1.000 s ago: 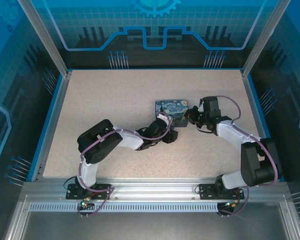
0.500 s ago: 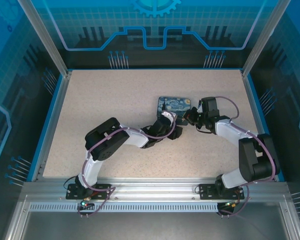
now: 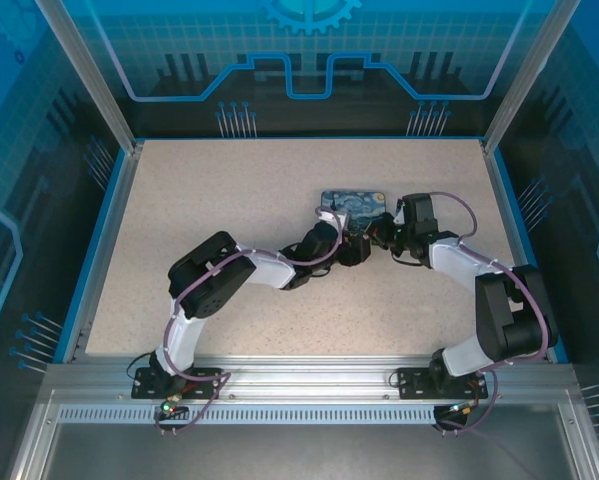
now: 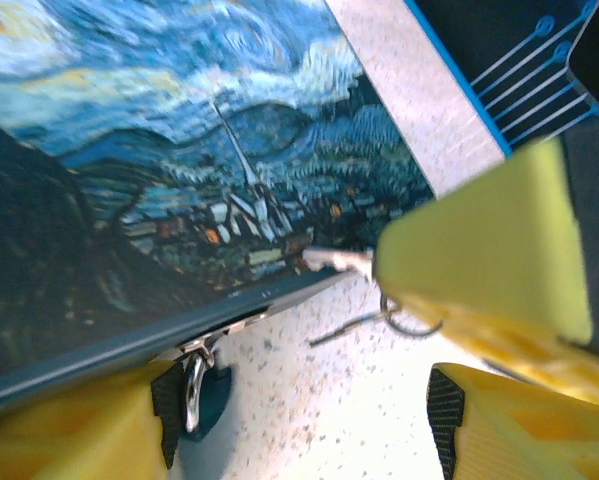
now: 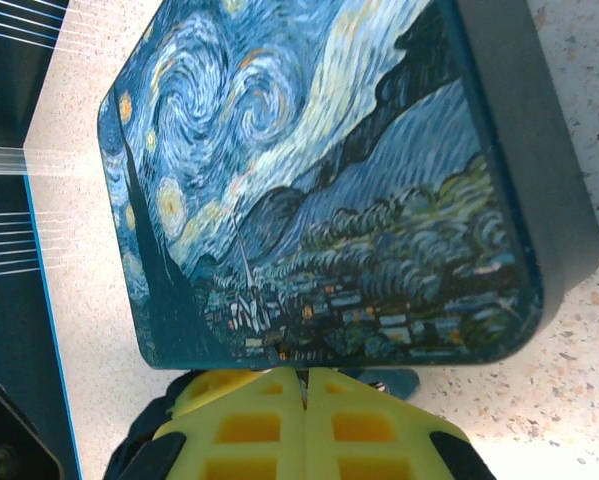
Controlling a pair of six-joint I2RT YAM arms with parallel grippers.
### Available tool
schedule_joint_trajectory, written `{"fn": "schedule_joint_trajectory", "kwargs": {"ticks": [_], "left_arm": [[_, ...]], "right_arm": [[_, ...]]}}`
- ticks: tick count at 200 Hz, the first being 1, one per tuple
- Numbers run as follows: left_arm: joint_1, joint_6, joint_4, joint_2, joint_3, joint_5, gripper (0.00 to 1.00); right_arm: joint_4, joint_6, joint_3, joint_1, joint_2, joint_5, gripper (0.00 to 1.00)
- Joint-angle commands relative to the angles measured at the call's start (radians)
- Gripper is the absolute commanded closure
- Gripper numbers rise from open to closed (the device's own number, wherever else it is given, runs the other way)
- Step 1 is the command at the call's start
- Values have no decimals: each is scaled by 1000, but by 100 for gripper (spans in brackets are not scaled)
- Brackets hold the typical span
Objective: Unlock a padlock with a key
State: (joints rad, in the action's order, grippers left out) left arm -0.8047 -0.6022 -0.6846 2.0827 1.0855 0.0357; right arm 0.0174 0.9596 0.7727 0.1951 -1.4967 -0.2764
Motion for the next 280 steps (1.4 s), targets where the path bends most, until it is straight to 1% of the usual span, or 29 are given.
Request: {"fn": "schedule_joint_trajectory", "kwargs": {"ticks": [1,38,68,102,141,161,189,214,243,280], "left_arm": [[16,-91,-111,10,-2,-39,34],[16,-91,-91,23,10,-41,34],[16,-56,-39,37,16,-28,34],[16,-1,30,43,22,25,34],[16,45,63,68,37,71,35],[16,53,57,84,44,85,36],[12,55,43,97,62,69,36],[10,44,8,85,59,42,37],[4,16,-33,70,39,44,38],[4,-30,-56,90,33,52,44]], "right_arm": [[-5,-19,2,-15,-22,-6,100],[2,-16,-1,-18,-28,-12,100],[6,-14,2,-18,-35,-15,100],[7,-11,5,-19,-35,-16,100],[5,-12,3,-19,-33,-15,100],[3,-12,1,-19,-31,-14,100],[4,-10,-1,-19,-34,-12,100],[6,-9,-4,-18,-36,-12,100],[6,-9,-5,-19,-37,-11,100],[7,-9,-10,-19,-37,-9,100]]}}
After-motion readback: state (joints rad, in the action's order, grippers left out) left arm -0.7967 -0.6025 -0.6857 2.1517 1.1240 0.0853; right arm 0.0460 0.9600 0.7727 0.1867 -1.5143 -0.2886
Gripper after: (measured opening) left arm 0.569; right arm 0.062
